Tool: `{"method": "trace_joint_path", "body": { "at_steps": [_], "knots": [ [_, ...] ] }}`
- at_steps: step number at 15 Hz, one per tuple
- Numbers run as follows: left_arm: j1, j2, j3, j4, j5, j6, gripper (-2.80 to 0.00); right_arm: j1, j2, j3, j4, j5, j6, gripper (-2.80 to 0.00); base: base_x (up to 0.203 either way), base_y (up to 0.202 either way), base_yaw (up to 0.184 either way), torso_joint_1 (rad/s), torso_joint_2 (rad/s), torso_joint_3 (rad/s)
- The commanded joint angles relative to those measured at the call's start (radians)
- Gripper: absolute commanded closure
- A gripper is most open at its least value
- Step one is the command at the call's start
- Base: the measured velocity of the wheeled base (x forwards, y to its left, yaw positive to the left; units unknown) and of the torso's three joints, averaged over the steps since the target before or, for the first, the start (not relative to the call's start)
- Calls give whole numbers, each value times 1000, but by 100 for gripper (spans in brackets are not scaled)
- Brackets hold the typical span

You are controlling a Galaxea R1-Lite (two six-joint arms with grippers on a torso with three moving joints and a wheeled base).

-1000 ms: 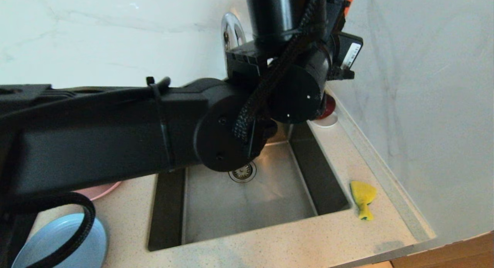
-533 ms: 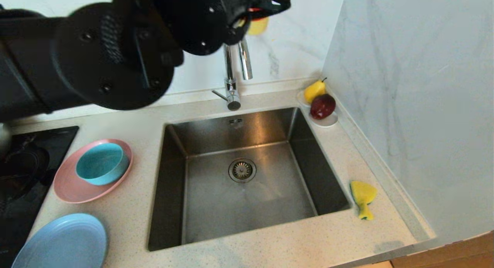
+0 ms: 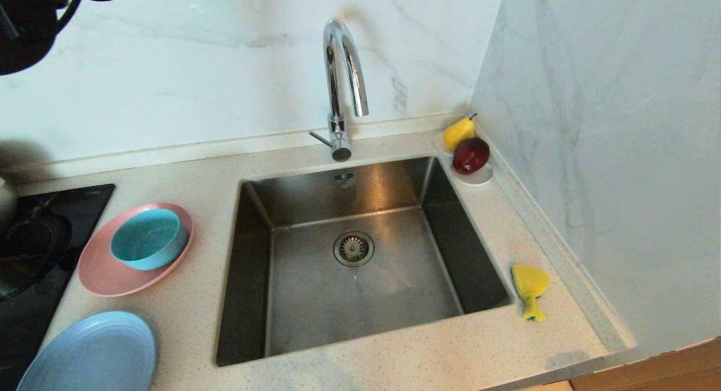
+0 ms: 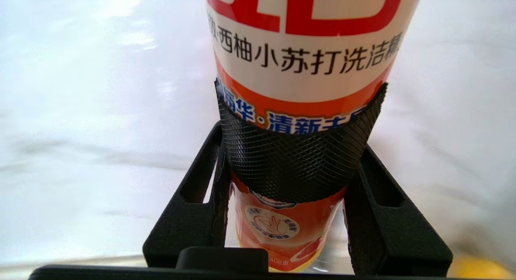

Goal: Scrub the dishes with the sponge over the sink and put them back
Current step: Place the dish soap on the table

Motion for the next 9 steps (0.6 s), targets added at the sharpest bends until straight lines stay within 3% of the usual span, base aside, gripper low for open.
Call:
{"method": "trace_joint_path", "body": {
  "at_steps": [1,4,9],
  "knots": [
    [114,-41,17,53,8,-50,0,0,0,0,0,1,0,0,0,0,0,0,0,0],
    [245,-52,47,144,12,-183,0,0,0,0,0,1,0,0,0,0,0,0,0,0],
    [374,-49,332,144,6,-323,0,0,0,0,0,1,0,0,0,0,0,0,0,0]
  ]
}}
